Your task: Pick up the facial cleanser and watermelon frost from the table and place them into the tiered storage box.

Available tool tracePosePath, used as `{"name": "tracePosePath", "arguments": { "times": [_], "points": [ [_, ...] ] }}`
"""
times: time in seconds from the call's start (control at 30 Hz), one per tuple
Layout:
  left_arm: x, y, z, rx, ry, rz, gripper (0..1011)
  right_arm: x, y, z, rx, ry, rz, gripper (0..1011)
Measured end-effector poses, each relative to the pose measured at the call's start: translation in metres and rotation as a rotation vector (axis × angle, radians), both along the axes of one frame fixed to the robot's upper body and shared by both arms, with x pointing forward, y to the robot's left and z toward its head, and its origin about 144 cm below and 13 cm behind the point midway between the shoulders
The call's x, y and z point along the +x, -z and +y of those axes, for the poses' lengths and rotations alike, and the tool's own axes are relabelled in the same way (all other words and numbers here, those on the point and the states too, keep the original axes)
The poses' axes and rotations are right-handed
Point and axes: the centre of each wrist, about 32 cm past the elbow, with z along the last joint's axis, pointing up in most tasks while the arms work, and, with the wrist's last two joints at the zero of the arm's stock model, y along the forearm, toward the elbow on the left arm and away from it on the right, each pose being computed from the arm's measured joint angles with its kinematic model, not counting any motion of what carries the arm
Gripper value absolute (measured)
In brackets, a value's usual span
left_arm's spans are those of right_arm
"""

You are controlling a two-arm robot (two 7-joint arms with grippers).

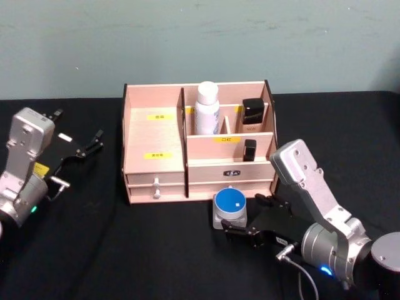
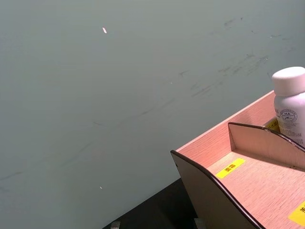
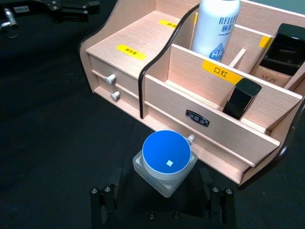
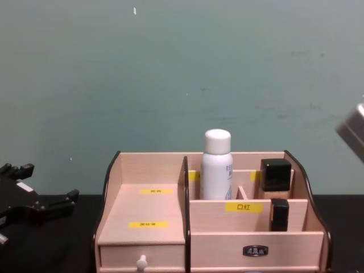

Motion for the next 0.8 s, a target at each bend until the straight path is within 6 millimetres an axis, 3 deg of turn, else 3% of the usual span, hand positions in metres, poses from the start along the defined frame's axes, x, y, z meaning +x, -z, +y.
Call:
{"name": "tracePosePath", "arguments": {
  "times": [0.8],
  "points": [
    [0.0, 0.0, 0.0, 0.0, 0.0, 0.0, 1001, 0.018, 0.007, 0.017, -0.012, 0.012, 0.0, 1003]
  ]
}}
